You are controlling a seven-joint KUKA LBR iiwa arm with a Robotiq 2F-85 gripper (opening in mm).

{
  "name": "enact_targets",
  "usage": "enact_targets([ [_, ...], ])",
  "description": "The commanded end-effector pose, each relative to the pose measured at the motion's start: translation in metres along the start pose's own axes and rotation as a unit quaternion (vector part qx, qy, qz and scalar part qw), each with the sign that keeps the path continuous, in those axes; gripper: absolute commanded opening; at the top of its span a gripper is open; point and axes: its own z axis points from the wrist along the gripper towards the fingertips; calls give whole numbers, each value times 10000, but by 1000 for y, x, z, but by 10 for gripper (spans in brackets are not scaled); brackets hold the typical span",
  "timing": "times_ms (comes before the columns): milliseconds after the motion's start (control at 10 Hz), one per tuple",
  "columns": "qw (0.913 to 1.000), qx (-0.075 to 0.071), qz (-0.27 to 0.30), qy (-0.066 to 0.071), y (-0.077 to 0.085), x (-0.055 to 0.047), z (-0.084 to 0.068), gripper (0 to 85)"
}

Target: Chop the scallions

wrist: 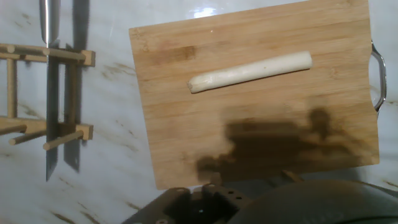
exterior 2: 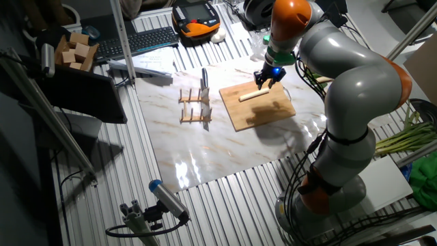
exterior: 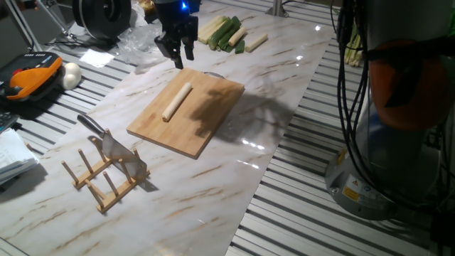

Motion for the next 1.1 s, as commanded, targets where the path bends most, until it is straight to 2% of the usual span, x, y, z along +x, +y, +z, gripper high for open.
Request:
enact_targets([
  [0, 10000, -27, 14, 3, 1, -1, 1, 0],
  [300, 9999, -102, 90, 13, 3, -5, 3, 0],
  [500, 9997, -73, 216, 2, 3, -6, 4, 0],
  [600, 9997, -18, 238, -44, 3, -6, 5, 0],
  [700, 9997, -34, 251, -50, 4, -7, 5, 0],
  [1000, 9990, 287, 257, -229, 3, -11, 5, 0],
])
